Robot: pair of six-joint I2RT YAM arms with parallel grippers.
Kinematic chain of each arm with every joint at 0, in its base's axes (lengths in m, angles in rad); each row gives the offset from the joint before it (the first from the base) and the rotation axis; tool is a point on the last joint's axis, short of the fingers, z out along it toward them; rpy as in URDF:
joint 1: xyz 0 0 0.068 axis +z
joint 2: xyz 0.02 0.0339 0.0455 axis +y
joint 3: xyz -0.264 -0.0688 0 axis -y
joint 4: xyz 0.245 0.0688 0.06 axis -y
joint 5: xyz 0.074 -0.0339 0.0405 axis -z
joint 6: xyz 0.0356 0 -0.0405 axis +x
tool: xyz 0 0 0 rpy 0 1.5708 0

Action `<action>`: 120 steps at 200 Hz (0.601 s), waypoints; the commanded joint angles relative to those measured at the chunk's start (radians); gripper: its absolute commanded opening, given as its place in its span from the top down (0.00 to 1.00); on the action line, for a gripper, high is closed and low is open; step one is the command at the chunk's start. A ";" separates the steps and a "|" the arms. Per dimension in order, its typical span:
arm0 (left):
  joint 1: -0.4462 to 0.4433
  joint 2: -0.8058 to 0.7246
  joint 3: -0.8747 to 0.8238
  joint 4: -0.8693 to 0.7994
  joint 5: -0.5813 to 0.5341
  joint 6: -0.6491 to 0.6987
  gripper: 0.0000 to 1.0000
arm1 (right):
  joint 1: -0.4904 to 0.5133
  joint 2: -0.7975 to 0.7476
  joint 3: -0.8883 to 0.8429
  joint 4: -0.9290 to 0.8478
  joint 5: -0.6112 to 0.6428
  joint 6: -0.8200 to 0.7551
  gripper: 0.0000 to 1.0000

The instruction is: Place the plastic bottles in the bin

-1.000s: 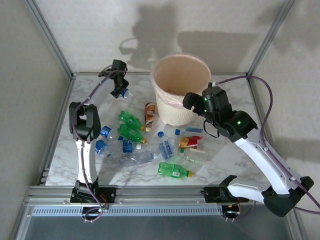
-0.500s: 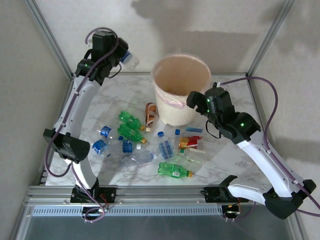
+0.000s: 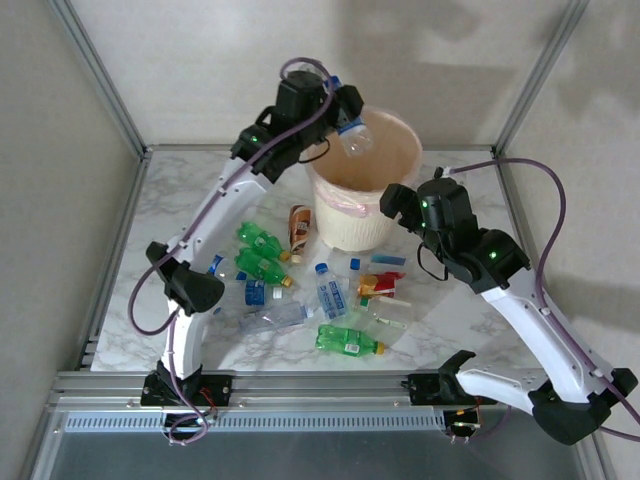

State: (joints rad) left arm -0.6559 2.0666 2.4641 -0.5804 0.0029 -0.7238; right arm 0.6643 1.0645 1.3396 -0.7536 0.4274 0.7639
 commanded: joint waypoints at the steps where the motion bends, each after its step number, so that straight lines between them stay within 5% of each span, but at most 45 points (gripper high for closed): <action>1: -0.012 0.014 0.001 0.003 -0.056 0.070 0.52 | -0.008 -0.010 -0.008 -0.016 0.033 0.017 0.08; 42: -0.028 0.026 -0.042 -0.009 -0.123 0.113 0.48 | -0.011 -0.011 -0.016 -0.016 0.033 0.020 0.07; 120: -0.062 0.024 -0.065 -0.016 -0.183 0.196 0.23 | -0.014 -0.011 -0.029 -0.003 0.026 0.025 0.07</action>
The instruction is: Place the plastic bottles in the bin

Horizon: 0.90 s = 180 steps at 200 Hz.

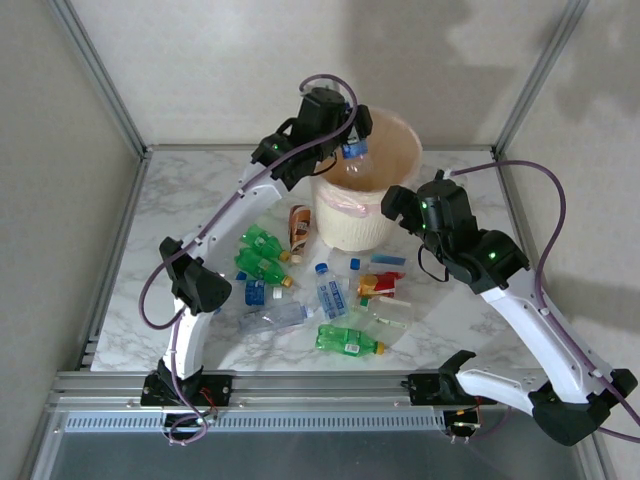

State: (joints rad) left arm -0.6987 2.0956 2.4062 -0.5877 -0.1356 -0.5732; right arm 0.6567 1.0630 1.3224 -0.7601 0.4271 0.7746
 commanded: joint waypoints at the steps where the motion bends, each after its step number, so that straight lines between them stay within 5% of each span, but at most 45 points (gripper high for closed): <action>1: -0.019 -0.005 -0.007 -0.009 -0.046 0.046 0.23 | -0.006 -0.010 -0.013 0.004 0.026 0.014 0.07; 69: -0.056 -0.117 -0.040 0.024 -0.131 0.112 0.19 | -0.006 -0.019 -0.034 -0.014 0.029 0.018 0.07; 110: -0.056 -0.390 -0.386 0.192 -0.210 0.135 0.20 | -0.005 -0.042 -0.095 -0.057 0.008 0.023 0.04; 153: -0.002 -0.699 -0.751 0.284 -0.294 0.109 0.12 | 0.011 -0.082 -0.214 -0.051 -0.163 -0.027 0.04; 180: 0.136 -0.814 -0.911 0.245 -0.230 0.010 0.11 | 0.209 -0.052 -0.289 0.002 -0.237 -0.056 0.05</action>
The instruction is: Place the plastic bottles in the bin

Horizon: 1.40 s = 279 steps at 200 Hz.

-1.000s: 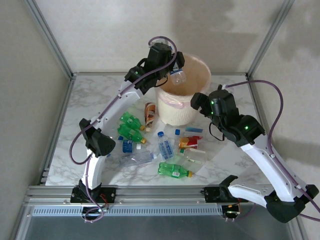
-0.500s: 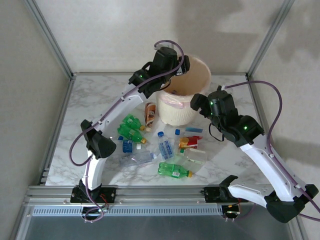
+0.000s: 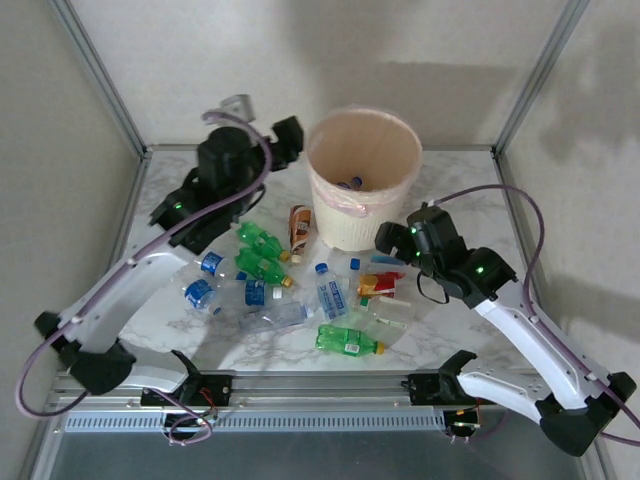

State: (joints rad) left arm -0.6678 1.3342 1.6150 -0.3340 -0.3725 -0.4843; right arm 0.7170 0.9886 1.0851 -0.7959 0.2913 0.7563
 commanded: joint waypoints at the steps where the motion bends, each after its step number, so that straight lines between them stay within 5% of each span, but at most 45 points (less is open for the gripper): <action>1: 0.111 -0.056 -0.126 -0.010 0.012 -0.083 0.11 | 0.156 0.024 -0.054 0.039 -0.100 -0.038 0.05; 22: 0.198 -0.106 -0.234 -0.007 0.102 -0.148 0.13 | 0.274 0.084 -0.097 0.088 -0.156 -0.058 0.05; 57: 0.214 -0.114 -0.314 0.009 0.155 -0.184 0.15 | 0.364 0.200 -0.108 0.150 -0.163 -0.091 0.05; 123: 0.214 -0.124 -0.415 0.019 0.190 -0.232 0.18 | 0.371 0.447 -0.044 0.190 0.023 -0.007 0.23; 279: 0.217 -0.151 -0.513 0.030 0.164 -0.252 0.18 | 0.359 0.770 0.084 0.188 0.068 -0.041 0.28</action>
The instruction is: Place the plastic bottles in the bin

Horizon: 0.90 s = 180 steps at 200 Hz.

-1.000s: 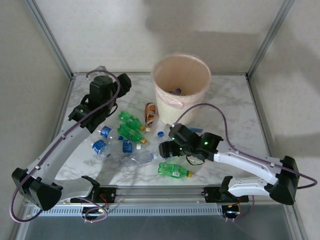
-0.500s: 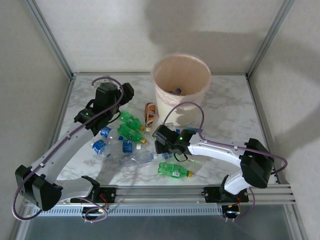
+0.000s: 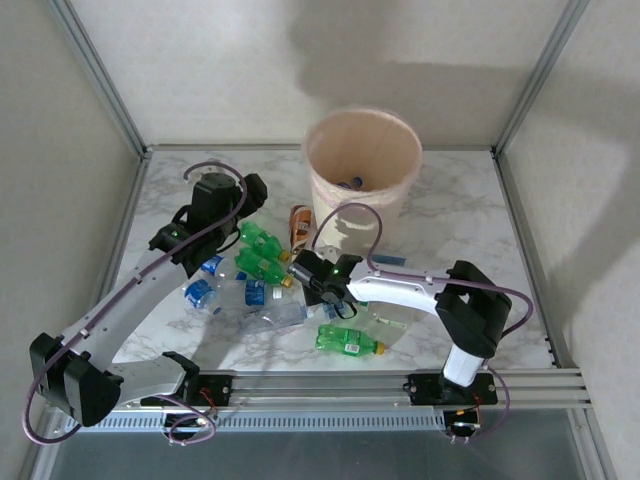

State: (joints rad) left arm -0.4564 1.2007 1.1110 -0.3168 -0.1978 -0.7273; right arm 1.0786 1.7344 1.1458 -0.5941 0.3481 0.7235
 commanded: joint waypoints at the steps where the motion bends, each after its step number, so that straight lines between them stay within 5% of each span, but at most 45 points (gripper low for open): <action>1: 0.005 -0.017 -0.010 0.013 -0.011 -0.008 0.18 | -0.005 0.024 0.022 -0.013 0.010 -0.007 0.28; 180: 0.013 0.016 -0.053 0.044 0.006 -0.015 0.18 | -0.026 0.072 0.044 0.006 0.013 0.004 0.45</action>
State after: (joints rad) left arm -0.4534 1.2087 1.0615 -0.2882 -0.1970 -0.7376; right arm 1.0569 1.8217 1.1633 -0.5644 0.3397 0.7162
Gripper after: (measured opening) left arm 0.819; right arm 0.558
